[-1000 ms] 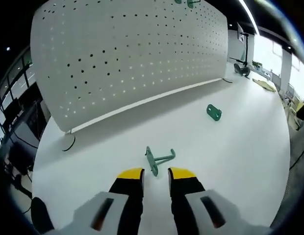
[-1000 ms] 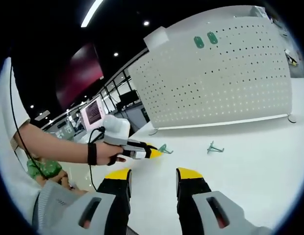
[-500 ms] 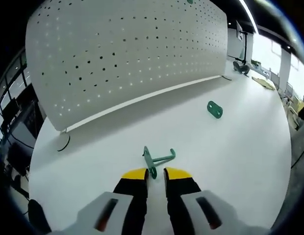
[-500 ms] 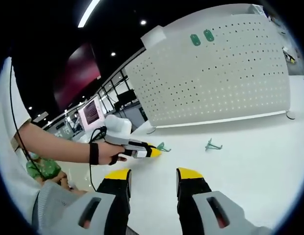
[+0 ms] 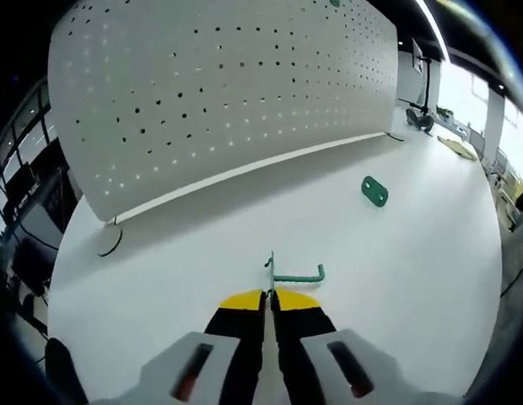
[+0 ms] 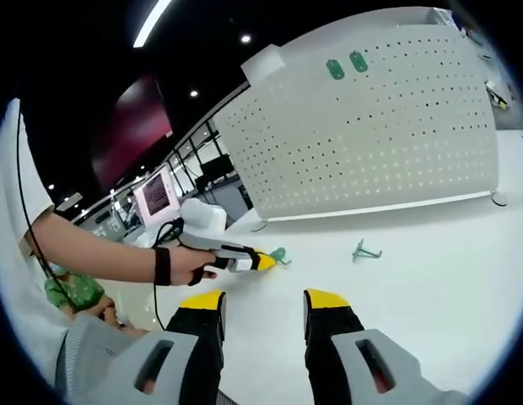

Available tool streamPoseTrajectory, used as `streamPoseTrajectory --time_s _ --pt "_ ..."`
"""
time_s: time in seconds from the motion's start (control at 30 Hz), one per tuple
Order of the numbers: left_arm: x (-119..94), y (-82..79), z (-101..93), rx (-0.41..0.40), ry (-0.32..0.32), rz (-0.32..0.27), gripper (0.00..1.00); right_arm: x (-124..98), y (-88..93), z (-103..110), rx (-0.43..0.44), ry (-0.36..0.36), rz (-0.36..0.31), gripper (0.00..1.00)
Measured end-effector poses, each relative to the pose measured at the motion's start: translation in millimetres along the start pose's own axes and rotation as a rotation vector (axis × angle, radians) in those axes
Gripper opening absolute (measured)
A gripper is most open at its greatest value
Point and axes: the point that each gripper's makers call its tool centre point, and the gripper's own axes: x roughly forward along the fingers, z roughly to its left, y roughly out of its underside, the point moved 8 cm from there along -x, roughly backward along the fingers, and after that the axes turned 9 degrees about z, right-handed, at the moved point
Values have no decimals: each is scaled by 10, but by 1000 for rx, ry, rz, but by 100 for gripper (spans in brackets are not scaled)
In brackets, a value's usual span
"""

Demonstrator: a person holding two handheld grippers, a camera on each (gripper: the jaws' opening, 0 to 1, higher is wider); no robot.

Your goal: Insert the hook assembly into the mounting plate slot until the hook locks in place.

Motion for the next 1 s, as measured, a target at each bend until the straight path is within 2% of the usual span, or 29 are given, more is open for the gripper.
streamPoseTrajectory --time_s 0.1,0.43,0.77,1.0 --pt "-20 12 -31 8 7 2 4 2 -2 10 -4 -3 1 37" --pt "-118 3 -127 -34 51 -28 4 4 -18 41 -4 -11 -5 37" --pt "-251 108 -224 -97 85 -58 4 -14 -28 82 -13 -20 -13 37" --pt "-330 196 -308 -118 112 -56 3 -15 -37 99 -13 -25 -19 37"
